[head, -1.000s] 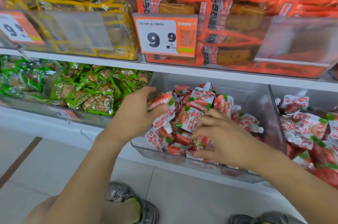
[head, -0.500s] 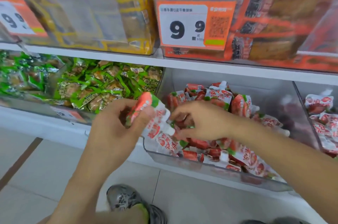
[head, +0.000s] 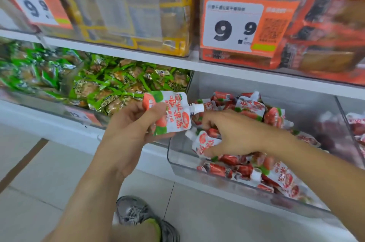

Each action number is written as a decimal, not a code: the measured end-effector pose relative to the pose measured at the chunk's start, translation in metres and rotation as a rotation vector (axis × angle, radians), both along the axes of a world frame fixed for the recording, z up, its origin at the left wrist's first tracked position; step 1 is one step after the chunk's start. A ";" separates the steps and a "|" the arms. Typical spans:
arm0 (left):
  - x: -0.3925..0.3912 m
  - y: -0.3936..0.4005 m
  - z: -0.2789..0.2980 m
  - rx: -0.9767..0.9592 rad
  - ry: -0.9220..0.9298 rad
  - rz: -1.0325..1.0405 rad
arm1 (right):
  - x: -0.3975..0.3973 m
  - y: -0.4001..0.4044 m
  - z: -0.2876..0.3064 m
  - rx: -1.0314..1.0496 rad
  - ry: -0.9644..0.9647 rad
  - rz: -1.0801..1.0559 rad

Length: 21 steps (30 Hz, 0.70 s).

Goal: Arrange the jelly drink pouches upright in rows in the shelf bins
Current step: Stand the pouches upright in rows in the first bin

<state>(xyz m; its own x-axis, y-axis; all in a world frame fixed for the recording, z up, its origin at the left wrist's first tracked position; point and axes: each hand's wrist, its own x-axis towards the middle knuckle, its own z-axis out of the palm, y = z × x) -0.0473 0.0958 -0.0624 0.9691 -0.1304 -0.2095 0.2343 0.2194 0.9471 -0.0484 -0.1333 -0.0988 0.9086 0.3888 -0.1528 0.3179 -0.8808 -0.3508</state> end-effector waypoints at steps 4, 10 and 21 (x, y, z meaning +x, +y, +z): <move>0.000 -0.006 -0.002 0.043 -0.074 -0.001 | -0.027 -0.024 0.022 0.168 -0.026 -0.181; -0.003 -0.014 -0.004 0.144 -0.249 -0.112 | -0.054 -0.032 0.027 0.701 0.034 -0.315; -0.003 -0.021 0.002 0.375 -0.455 -0.155 | -0.057 -0.021 0.037 0.819 0.012 -0.226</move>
